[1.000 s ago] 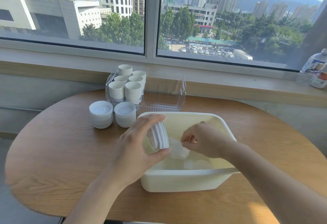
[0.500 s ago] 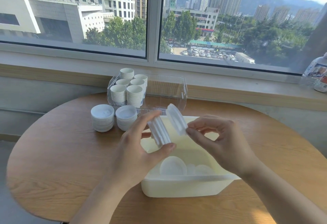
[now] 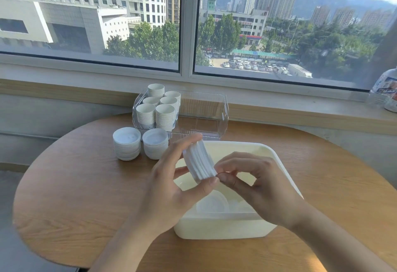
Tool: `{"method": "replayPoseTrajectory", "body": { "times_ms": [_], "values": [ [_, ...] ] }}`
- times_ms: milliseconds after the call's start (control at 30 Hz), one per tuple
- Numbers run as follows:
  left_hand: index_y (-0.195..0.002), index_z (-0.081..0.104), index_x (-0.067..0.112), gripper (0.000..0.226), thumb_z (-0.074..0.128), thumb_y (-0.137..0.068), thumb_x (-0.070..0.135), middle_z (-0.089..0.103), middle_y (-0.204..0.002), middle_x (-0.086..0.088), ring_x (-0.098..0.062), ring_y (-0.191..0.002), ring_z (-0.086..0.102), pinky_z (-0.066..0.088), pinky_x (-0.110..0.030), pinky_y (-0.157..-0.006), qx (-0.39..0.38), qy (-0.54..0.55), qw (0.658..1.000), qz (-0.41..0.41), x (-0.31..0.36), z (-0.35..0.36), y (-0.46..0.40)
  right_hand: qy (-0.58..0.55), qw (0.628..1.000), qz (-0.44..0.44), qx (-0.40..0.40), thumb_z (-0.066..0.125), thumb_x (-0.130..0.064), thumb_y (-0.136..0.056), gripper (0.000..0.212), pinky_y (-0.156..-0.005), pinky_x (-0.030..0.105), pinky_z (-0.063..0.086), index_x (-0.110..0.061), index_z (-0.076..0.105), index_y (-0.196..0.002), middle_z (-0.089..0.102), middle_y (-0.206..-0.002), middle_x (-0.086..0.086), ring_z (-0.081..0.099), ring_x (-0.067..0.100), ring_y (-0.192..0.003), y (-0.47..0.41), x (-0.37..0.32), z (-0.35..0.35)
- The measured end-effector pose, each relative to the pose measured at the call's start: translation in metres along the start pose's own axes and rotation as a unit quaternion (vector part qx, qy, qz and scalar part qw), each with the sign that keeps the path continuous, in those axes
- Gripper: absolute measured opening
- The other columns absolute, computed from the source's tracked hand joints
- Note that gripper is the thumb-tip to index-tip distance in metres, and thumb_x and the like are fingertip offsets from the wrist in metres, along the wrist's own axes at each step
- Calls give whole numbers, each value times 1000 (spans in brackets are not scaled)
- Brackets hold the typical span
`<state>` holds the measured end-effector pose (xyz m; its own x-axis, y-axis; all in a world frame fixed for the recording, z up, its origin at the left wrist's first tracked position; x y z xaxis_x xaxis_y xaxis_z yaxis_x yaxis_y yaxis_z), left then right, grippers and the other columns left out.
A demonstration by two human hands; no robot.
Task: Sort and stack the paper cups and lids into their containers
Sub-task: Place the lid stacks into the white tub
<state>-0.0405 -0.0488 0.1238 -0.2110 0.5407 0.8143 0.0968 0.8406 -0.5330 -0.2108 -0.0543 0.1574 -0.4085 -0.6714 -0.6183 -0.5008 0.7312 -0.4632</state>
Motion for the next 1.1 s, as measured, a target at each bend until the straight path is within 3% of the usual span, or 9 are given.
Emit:
{"method": "replayPoseTrajectory", "body": {
  "times_ms": [133,233,300,467,633,833,967,1100],
  "values": [
    [-138,55,38,70,87,-76,37,59,-142,7,-27,-136,54,54,-24,-99,7,-8,1000,18,6,-4,2,-95,992,80,-5,66,-31,-100,24,-98,33,54,-23,76,-120,72,-125,-11,65,16,-124,-2,8,-5],
    [-137,56,33,72,92,-75,25,57,-143,11,-21,-137,53,51,-18,-98,-6,-54,997,53,16,-1,1,-171,974,145,-45,70,-45,-90,58,-108,36,51,-27,58,-144,63,-143,-16,59,6,-133,-3,14,-1],
    [-138,57,30,76,95,-73,20,57,-144,12,-18,-138,52,49,-15,-98,-23,-76,994,73,21,2,1,-188,966,156,-81,74,-42,-88,69,-109,40,51,-26,51,-150,60,-147,-13,58,8,-134,-3,12,5],
    [-144,53,34,83,93,-71,34,58,-143,17,-13,-136,54,48,-13,-99,-43,-67,995,53,21,5,3,-192,968,140,-79,80,-23,-85,63,-107,49,52,-22,58,-145,66,-141,-8,61,14,-133,-5,9,4],
    [-143,51,44,87,94,-68,39,59,-143,21,-10,-136,55,49,-16,-99,-51,-18,998,21,17,4,5,-202,971,112,-53,85,-23,-77,63,-107,51,53,-21,65,-137,69,-136,-3,62,20,-132,-6,11,1],
    [-143,55,31,79,93,-73,31,59,-144,17,-13,-135,56,50,-15,-98,-38,-55,996,63,21,4,2,-261,960,97,-31,84,-13,-76,59,-100,45,58,-13,67,-132,70,-132,4,63,25,-129,-11,9,6],
    [-140,59,28,73,93,-76,25,59,-144,12,-16,-134,57,55,-27,-99,-23,-108,990,92,19,-1,-1,-188,974,112,-56,84,-27,-78,64,-103,36,56,-23,63,-138,67,-136,-10,61,13,-131,-13,15,10],
    [-140,57,34,70,87,-77,39,56,-146,16,-9,-130,59,57,-38,-99,-8,-158,983,90,6,-14,-4,65,986,107,-112,81,-49,-85,51,-99,23,51,-35,67,-132,68,-122,-26,62,-2,-117,-17,42,8]
  ]
}}
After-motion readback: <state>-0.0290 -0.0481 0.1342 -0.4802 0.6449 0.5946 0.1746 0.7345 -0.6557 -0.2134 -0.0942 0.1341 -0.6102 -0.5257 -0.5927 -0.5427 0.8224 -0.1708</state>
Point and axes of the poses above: each hand's wrist, its own y-axis away from the middle knuckle, its own z-axis out of the palm, x = y × z, the point moved 8 cm from there along -y, towards the middle knuckle
